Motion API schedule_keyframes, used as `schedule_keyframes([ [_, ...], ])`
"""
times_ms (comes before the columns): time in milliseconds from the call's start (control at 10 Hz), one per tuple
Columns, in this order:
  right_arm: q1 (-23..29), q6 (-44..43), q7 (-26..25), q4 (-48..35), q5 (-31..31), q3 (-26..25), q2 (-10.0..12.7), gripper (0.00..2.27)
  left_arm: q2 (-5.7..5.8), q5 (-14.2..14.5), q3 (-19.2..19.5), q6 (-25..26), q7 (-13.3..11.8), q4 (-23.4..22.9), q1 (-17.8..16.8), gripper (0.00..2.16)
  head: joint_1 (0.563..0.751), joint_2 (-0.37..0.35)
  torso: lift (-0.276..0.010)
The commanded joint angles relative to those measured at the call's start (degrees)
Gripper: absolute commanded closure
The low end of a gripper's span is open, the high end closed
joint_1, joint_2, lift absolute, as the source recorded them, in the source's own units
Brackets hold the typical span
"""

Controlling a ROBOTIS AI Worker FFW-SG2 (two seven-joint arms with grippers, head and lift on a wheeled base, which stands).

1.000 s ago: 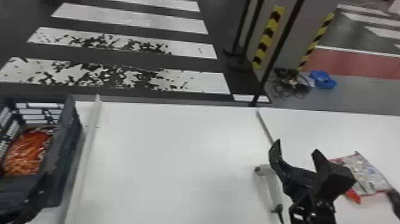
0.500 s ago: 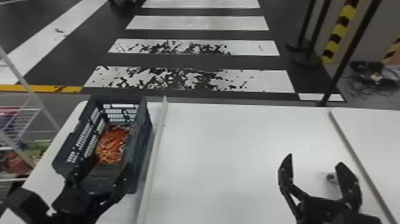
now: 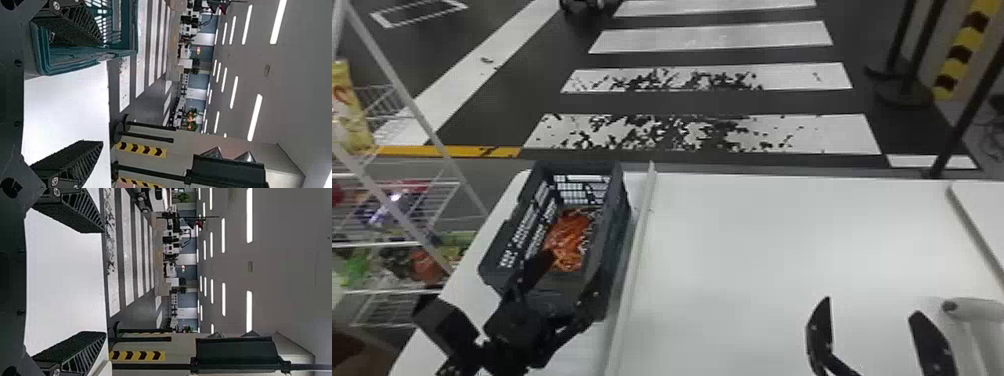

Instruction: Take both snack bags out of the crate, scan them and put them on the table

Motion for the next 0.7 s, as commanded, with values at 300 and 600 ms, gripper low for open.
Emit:
schedule_keyframes([
  [300,-0.44,1.52,0.00,1.72,0.39,1.00,0.00,0.07,0.19,0.58,4.27,12.33,2.41,-11.47,0.09,0.09,0.695,0.175,-0.092],
  [600,-0.88,3.10,0.09,1.80,0.30,1.53,0.00,0.07,0.54,6.74,11.83,16.03,2.68,-12.96,-3.16,0.08,0.695,0.229,-0.092],
])
